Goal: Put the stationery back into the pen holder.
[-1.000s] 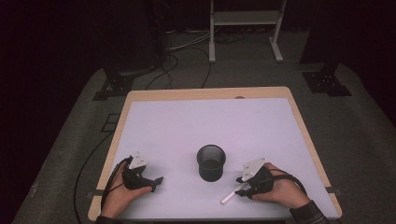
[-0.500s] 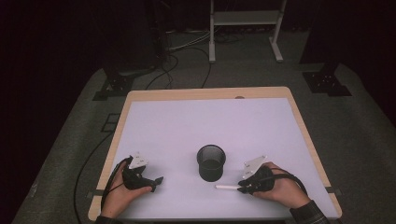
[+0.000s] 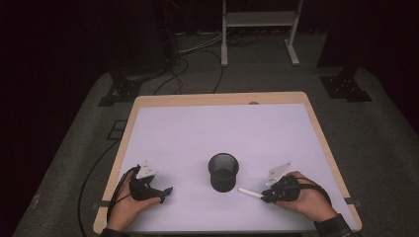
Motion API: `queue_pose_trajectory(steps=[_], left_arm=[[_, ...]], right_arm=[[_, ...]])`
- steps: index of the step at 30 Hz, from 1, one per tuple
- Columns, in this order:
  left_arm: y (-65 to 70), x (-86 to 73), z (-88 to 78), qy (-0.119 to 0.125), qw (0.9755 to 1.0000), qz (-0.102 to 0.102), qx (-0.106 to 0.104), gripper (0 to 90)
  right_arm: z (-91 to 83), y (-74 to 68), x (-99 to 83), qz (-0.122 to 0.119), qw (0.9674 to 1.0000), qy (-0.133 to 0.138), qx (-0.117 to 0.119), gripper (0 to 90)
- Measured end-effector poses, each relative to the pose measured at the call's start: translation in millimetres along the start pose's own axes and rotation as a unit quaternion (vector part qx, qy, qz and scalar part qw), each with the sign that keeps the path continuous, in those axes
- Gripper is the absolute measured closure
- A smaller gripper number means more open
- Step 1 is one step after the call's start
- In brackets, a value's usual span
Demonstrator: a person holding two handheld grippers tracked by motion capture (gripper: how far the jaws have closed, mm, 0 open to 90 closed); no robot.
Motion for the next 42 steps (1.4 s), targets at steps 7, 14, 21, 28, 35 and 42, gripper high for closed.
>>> queue_pose_trajectory(steps=[7,14,21,28,35,42], left_arm=[[0.0,0.0,0.0,0.000,1.0000,0.000,0.000,0.1],[-0.2,0.1,0.0,0.000,1.0000,0.002,0.000,0.1],[-0.3,0.1,0.0,0.000,1.0000,0.001,0.000,0.1],[-0.2,0.0,0.0,0.000,1.0000,0.001,0.000,0.1],[-0.3,0.0,0.0,0.000,1.0000,0.001,-0.001,0.1],[-0.3,0.0,0.0,0.000,1.0000,0.001,-0.001,0.1]], right_arm=[[-11.6,5.4,-18.4,0.031,0.9994,-0.004,-0.017,78.0],[-20.3,9.8,-28.1,0.044,0.9982,-0.022,-0.034,77.7],[-18.7,10.3,-12.6,0.040,0.9981,-0.032,-0.033,73.2],[-9.1,11.4,17.5,0.027,0.9977,-0.056,-0.027,72.9],[5.6,14.2,34.0,0.018,0.9961,-0.084,-0.022,74.0],[13.2,15.9,39.8,0.017,0.9943,-0.103,-0.020,75.2]])
Point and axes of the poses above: each handheld gripper's, and its own axes: z roughly forward along the jaws, x roughly out of its top, y roughly to its right, the point moved 1 cm from there along z, roughly forward along the jaws
